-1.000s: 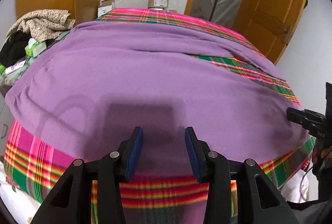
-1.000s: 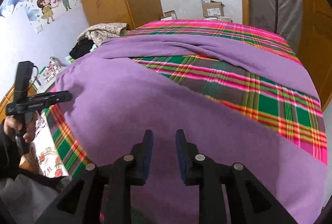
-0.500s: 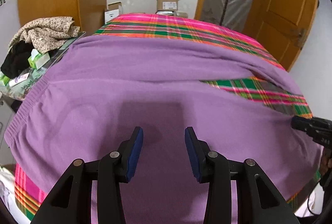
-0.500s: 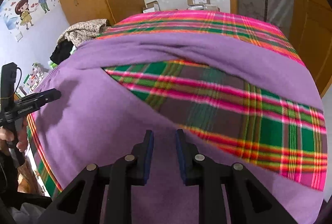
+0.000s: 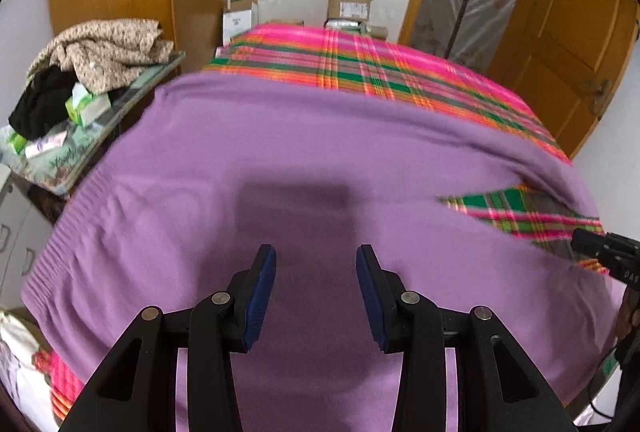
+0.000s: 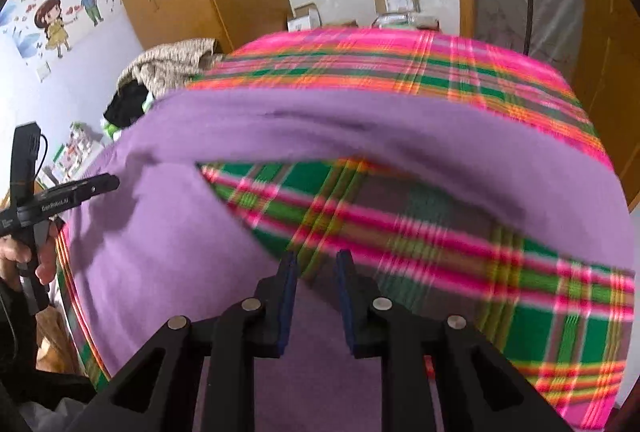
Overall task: Fold clothes
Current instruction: 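Pull the sweatpants leg toward the bed edge with the right tool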
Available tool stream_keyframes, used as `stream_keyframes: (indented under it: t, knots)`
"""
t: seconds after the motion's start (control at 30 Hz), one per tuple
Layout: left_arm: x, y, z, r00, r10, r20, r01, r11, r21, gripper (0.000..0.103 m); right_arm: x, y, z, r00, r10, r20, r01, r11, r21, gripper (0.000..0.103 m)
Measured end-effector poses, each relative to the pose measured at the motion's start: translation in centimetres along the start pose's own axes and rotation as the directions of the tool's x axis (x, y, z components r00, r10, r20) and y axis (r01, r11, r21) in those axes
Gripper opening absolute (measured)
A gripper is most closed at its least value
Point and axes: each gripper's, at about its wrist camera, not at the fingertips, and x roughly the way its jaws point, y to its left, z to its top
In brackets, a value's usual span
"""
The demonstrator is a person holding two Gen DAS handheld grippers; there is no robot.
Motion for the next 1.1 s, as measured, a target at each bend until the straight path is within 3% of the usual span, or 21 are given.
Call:
stream_keyframes:
  t: [0.43,0.8,1.1]
  knots:
    - [-1.1,2.8,8.1,0.991,0.069,0.116,-0.077,0.995,0.063,0.043,-1.3,-1.4,9.0,0.989,0.04,0.14,-0.024,0.993,-0.115,0.029]
    - [3.3,4.1,11.4,0.997,0.039,0.061,-0.044,0.995,0.089,0.043,8.9,-2.7,15.1,0.998,0.056,-0.013,-0.057,0.971,-0.234,0.031]
    - [5.3,5.3,11.3,0.998,0.041,0.043,-0.044,0.996,0.071,0.043,15.9,-1.5,16.6,0.967,0.189,-0.171,-0.235,0.92,-0.312,0.036]
